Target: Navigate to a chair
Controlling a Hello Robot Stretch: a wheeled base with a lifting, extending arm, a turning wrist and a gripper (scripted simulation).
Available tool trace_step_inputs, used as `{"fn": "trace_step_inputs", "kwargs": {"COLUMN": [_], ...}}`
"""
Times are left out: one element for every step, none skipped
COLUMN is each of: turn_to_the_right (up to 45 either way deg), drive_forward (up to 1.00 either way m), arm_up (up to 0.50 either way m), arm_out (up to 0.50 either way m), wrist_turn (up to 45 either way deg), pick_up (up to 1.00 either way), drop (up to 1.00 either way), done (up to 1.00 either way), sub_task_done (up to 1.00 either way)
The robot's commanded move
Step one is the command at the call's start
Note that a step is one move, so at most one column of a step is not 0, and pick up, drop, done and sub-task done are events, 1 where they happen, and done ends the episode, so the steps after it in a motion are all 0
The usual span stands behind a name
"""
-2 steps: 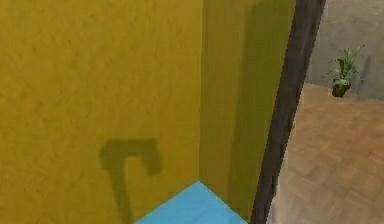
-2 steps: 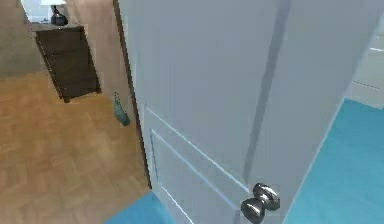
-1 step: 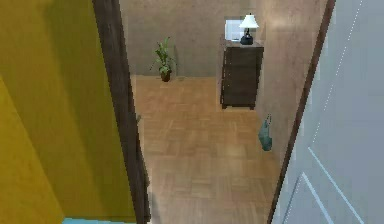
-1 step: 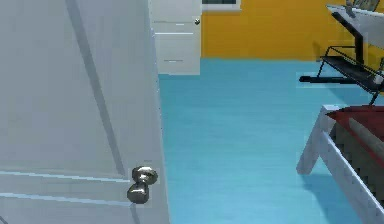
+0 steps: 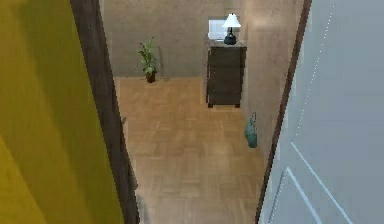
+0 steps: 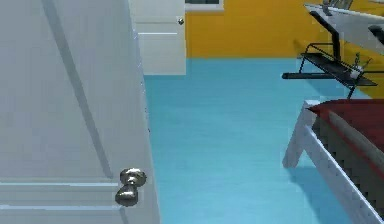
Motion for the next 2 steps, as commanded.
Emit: {"fn": "trace_step_inputs", "kwargs": {"turn_to_the_right": [0.0, 0.0], "drive_forward": [1.00, 0.20], "arm_up": [0.00, 0.00], "arm_out": [0.00, 0.00], "wrist_turn": [0.0, 0.0], "pick_up": [0.00, 0.00], "drop": [0.00, 0.00], "done": [0.00, 0.00], "sub_task_done": [0.00, 0.00]}}
